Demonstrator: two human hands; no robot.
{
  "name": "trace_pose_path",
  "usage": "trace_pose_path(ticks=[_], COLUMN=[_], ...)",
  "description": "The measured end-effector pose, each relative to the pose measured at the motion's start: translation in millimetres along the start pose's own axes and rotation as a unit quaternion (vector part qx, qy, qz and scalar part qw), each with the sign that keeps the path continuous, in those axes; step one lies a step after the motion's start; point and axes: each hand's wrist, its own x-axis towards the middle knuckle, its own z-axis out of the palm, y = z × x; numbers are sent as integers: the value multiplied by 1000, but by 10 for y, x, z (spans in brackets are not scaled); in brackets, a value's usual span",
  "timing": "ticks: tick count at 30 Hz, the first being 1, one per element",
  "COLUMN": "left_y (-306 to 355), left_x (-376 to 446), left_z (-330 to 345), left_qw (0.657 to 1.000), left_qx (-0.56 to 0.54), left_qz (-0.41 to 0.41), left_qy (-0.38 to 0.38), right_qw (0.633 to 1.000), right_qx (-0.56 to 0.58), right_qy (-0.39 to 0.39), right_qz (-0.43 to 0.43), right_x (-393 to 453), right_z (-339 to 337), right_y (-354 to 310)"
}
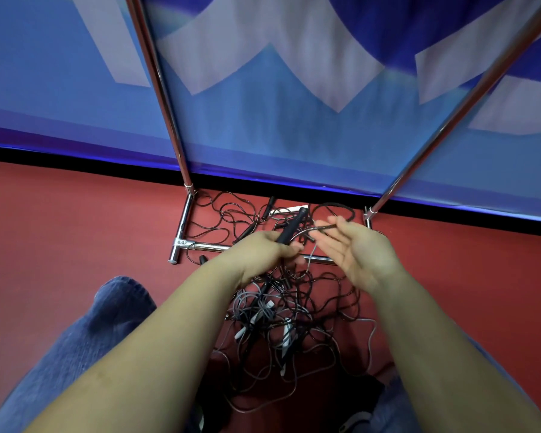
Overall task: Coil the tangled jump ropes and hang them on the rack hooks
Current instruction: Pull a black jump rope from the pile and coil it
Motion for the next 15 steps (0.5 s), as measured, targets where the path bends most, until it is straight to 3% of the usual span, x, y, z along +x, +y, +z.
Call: trace_pose_path(ticks=[3, 6, 8, 10, 11, 15], left_y=[32, 58, 78, 95, 103, 147], left_x=[-23, -12, 1, 3, 0, -22], left_z=[21, -7, -27, -42, -46, -55], left_qw=[999, 995, 989, 984, 981, 969], left_qx=[-38, -82, -128, -162, -178, -242], left_qz=[7, 27, 32, 35, 36, 28], left_qy=[-3, 48, 69, 71, 65, 34], right_qw=[999, 989, 927, 857, 844, 863], right_qx=[38, -137, -359, -493, -512, -477], right_qy=[8, -37, -94, -150, -157, -121], right_qz=[-25, -48, -48, -31, -34, -113], right_x=[20, 33, 54, 52, 46, 30], right_z=[-18, -8, -25, -24, -19, 17], right_y=[-30, 29, 159, 298, 332, 317])
